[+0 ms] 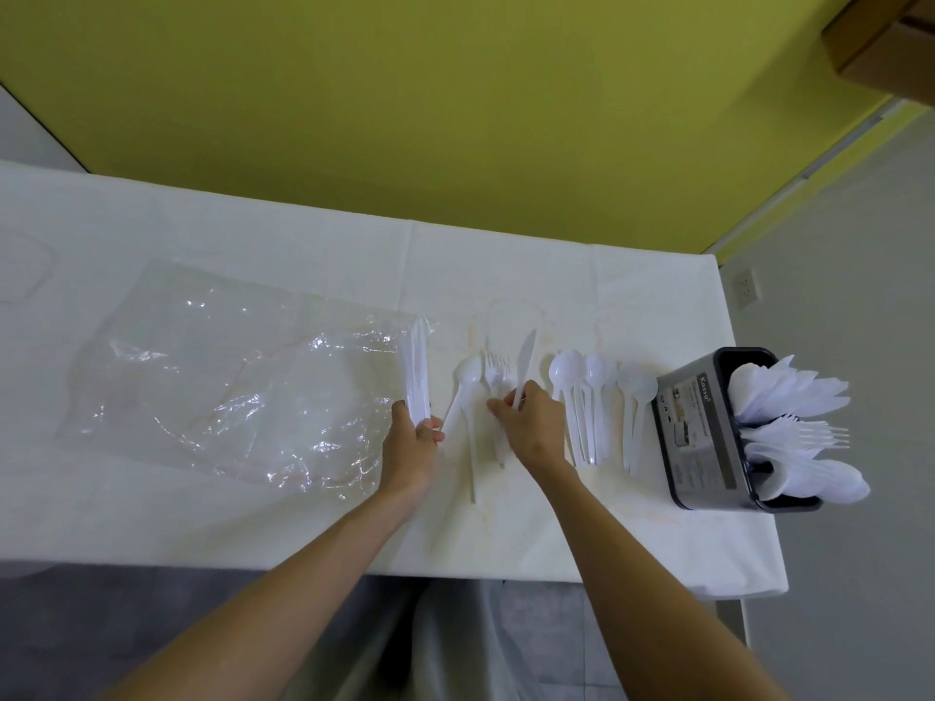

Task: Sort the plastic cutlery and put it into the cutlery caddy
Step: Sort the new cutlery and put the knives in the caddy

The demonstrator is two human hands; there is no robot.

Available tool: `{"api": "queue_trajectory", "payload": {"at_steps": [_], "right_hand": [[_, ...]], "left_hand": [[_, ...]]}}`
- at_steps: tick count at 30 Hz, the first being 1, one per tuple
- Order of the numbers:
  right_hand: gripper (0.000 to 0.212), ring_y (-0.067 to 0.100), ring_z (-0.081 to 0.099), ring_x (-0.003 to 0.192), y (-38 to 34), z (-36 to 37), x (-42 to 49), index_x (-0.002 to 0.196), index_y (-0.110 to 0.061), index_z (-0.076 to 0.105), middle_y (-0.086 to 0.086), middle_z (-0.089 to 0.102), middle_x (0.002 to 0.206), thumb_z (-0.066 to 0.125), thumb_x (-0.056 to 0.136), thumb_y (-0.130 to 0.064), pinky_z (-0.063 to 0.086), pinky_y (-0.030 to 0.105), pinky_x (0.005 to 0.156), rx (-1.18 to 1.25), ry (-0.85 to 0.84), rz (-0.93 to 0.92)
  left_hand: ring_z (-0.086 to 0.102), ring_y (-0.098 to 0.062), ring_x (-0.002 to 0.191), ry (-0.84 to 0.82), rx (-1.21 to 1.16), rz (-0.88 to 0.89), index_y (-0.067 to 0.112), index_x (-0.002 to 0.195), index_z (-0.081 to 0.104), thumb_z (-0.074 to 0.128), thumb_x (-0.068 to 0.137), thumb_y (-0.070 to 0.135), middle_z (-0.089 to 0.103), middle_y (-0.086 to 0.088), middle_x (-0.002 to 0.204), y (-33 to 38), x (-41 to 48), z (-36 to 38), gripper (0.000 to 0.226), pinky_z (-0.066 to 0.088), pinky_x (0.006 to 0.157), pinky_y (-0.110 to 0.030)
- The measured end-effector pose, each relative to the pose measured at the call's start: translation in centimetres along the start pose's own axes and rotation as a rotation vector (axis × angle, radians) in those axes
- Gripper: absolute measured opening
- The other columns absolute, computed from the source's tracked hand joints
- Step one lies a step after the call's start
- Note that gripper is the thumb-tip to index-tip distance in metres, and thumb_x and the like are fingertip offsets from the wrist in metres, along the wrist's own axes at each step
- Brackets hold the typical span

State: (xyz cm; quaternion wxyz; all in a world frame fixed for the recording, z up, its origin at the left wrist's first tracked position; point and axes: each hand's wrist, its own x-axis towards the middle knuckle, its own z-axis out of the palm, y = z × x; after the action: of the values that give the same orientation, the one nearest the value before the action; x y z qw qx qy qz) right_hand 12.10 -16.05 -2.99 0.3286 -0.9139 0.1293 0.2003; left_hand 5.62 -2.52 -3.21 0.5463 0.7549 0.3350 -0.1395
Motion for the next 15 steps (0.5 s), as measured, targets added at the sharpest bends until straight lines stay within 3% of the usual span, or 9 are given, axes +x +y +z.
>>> {"api": "queue_trajectory", "payload": {"at_steps": [2,6,9,13,15], "right_hand": [[0.025,0.013,0.054,0.064,-0.5,0.5,-0.1,0.088,-0.008,0.057,0.0,0.057,0.076,0.067,0.09,-0.03,0.041,0.023,0.063,-0.026,-0.031,-0.02],[0.016,0.02,0.056,0.069,-0.2,0.8,0.4,0.082,-0.008,0.054,0.002,0.056,0.073,0.061,0.091,-0.019,0.035,0.018,0.05,-0.066,-0.009,0.023],[0.022,0.016,0.053,0.063,-0.2,-0.2,0.3,0.078,-0.009,0.052,0.001,0.054,0.07,0.066,0.089,-0.022,0.032,0.016,0.049,-0.066,-0.006,0.006],[0.041,0.019,0.057,0.055,-1.0,0.6,-1.1,0.063,-0.012,0.047,0.004,0.057,0.062,0.079,0.079,-0.03,0.051,0.028,0.056,-0.121,-0.18,-0.009],[0.037,0.018,0.059,0.049,-0.9,1.1,-1.7,0.063,-0.011,0.049,0.003,0.057,0.06,0.078,0.082,-0.024,0.052,0.024,0.051,-0.095,-0.213,0.025]], "left_hand": [[0.056,-0.018,0.082,0.003,-0.003,-0.004,0.012,0.114,0.037,0.032,0.098,0.012,0.064,0.0,0.103,0.0,0.0,0.0,0.016,0.041,0.058,-0.024],[0.059,-0.021,0.089,-0.002,-0.043,-0.014,0.011,0.112,0.039,0.032,0.097,0.01,0.063,0.002,0.101,0.1,0.0,-0.3,0.016,0.048,0.07,-0.032],[0.058,-0.019,0.085,-0.003,-0.075,-0.006,0.009,0.113,0.041,0.031,0.098,0.009,0.062,0.003,0.099,0.0,0.1,-0.5,0.017,0.048,0.067,-0.032],[0.057,-0.017,0.082,-0.005,-0.089,0.003,0.008,0.113,0.041,0.031,0.098,0.007,0.061,0.003,0.1,-0.1,0.0,-0.4,0.018,0.05,0.07,-0.035],[0.055,-0.018,0.081,-0.018,-0.085,0.001,0.01,0.112,0.04,0.03,0.098,0.008,0.06,0.004,0.097,0.0,0.0,-0.5,0.017,0.048,0.068,-0.032]]}}
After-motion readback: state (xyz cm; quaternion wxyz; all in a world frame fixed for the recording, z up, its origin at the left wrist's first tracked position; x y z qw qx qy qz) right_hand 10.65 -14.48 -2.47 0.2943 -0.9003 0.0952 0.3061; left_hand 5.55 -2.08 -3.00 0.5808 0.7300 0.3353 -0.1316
